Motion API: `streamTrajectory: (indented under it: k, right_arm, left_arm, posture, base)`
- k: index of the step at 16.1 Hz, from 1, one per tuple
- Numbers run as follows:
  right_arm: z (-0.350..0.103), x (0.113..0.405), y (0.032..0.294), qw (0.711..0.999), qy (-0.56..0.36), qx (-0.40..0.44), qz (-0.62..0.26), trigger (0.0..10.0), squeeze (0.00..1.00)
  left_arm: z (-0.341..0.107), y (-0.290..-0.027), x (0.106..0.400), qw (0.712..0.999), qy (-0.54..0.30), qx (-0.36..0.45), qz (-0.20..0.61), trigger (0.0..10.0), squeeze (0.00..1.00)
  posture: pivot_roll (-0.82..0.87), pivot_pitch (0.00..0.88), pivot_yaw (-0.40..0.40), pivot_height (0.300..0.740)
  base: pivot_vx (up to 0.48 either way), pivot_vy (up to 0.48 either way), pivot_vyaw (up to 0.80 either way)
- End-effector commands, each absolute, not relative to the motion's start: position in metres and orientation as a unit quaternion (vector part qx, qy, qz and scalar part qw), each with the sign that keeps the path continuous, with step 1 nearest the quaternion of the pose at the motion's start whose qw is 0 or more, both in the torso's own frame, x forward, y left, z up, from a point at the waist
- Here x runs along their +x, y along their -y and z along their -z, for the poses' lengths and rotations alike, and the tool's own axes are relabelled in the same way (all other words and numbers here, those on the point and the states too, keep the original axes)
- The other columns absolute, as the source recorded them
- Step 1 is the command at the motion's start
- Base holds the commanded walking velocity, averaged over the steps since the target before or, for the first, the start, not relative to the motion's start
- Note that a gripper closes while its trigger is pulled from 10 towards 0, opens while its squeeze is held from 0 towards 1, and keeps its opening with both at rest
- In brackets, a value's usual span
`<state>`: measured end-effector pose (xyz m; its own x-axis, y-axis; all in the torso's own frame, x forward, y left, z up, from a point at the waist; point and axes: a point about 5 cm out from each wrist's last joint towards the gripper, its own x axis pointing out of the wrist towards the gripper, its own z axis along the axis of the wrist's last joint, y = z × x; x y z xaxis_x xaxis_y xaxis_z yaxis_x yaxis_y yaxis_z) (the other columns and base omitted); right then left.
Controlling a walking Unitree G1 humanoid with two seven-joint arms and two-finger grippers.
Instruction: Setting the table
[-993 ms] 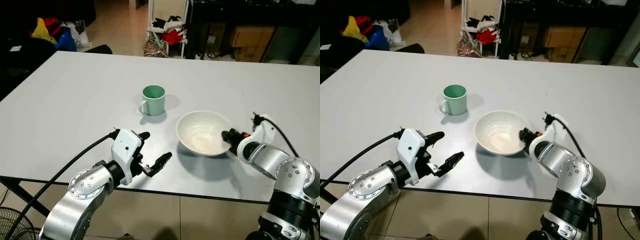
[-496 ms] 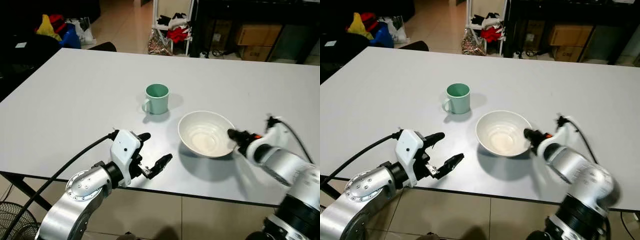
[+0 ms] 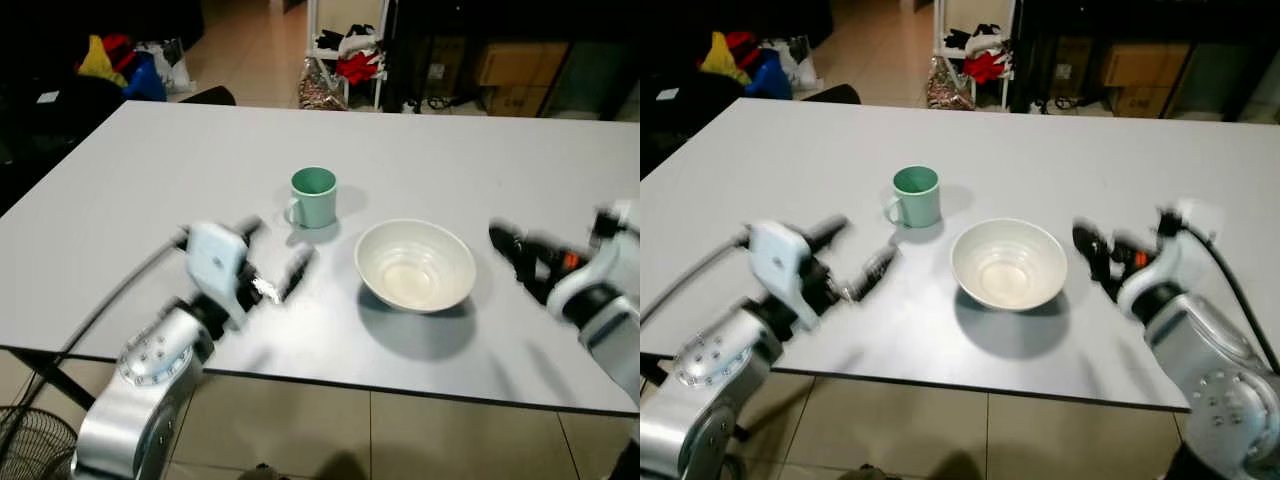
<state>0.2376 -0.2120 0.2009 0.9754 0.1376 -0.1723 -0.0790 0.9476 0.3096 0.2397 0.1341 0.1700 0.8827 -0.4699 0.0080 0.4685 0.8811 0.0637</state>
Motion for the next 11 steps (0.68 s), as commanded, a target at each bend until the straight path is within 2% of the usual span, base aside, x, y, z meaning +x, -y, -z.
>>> streamTrajectory:
  k: [1, 4, 7, 11]
  right_arm:
    - [-0.209, 0.238, 0.189, 0.985, -0.070, 0.124, -0.099, 10.0, 1.00]
    - [-0.187, 0.232, 0.157, 0.989, -0.068, 0.066, -0.116, 10.0, 1.00]
    - [-0.182, 0.231, 0.158, 0.991, -0.057, 0.050, -0.110, 10.0, 1.00]
    - [-0.197, 0.231, 0.167, 0.994, -0.015, 0.005, -0.107, 10.0, 1.00]
  left_arm:
    - [-0.163, -0.139, 0.240, 0.974, -0.014, 0.048, 0.219, 10.0, 0.00]
    - [-0.164, -0.137, 0.237, 0.978, -0.013, 0.063, 0.198, 10.0, 0.00]
    - [-0.170, -0.138, 0.238, 0.981, 0.007, 0.071, 0.178, 10.0, 0.00]
    - [-0.176, -0.142, 0.258, 0.988, 0.013, 0.056, 0.147, 10.0, 0.00]
  posture:
    - [0.09, 0.000, 0.054, 0.740]
    - [0.13, 0.000, 0.030, 0.740]
    - [0.12, 0.000, 0.032, 0.740]
    - [0.05, 0.000, 0.069, 0.740]
  base:
    - [0.000, 0.000, 0.80]
    - [0.000, 0.000, 0.80]
    - [0.000, 0.000, 0.80]
    - [0.000, 0.000, 0.80]
